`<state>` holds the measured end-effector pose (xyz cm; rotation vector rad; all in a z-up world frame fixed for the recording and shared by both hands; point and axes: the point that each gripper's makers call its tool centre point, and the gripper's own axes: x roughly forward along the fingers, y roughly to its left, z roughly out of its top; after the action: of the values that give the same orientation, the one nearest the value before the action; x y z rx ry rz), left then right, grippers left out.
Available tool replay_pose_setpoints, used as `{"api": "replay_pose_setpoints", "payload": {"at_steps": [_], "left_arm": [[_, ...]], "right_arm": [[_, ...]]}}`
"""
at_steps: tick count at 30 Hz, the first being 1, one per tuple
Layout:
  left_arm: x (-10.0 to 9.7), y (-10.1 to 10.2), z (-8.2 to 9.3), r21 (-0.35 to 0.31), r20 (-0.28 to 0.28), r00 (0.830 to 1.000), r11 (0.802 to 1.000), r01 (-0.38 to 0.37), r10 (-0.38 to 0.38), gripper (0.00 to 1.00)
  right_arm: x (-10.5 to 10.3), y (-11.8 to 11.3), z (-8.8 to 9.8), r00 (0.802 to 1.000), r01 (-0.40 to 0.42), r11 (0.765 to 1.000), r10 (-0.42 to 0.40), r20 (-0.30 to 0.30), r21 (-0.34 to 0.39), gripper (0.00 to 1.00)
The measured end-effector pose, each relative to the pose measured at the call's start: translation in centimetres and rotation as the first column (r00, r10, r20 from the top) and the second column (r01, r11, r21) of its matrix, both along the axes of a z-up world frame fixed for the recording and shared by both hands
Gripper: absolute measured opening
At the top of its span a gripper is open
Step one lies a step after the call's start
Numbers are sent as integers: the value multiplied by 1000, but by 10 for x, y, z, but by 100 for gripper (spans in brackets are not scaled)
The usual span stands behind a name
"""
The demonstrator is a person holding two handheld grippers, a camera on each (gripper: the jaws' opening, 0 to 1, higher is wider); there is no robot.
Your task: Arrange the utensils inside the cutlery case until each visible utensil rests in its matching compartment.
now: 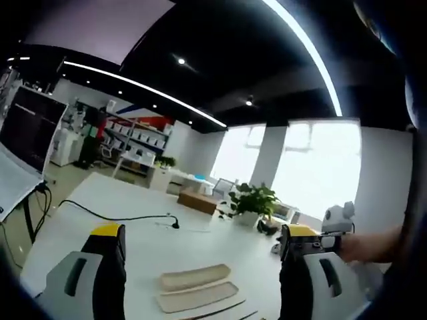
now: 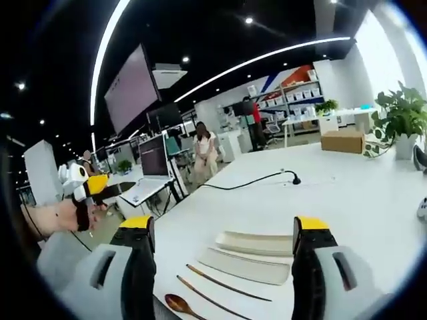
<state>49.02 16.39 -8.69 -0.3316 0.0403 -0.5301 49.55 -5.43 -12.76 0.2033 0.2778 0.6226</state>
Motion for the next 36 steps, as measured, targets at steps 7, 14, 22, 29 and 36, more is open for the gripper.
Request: {"api": "replay_pose_setpoints", "payload": {"at_steps": [7,14,22,29,36], "left_arm": [[-5,-10,-8,48,-20,999,998,48,-47,100],[-7,-10,-9,55,-25,998,997,56,-55,100],[-8,-9,-11,63,-27,998,996,60,-59,100],[-8,-11,-12,81,-27,998,994,66,-64,99],[-9,-14,-14,84,-38,996,993,78,-75,97]], "right_arm": [[-2,0,1,1000,10,1000,-10,6,14,88],[-3,2,-2,1000,19,1000,-18,15,-24,100],[-5,3,-5,1000,13,998,-11,24,-67,100],[-4,1,-6,1000,22,996,-20,23,-84,99],[-7,3,-13,1000,0,996,-2,-21,-89,91]]}}
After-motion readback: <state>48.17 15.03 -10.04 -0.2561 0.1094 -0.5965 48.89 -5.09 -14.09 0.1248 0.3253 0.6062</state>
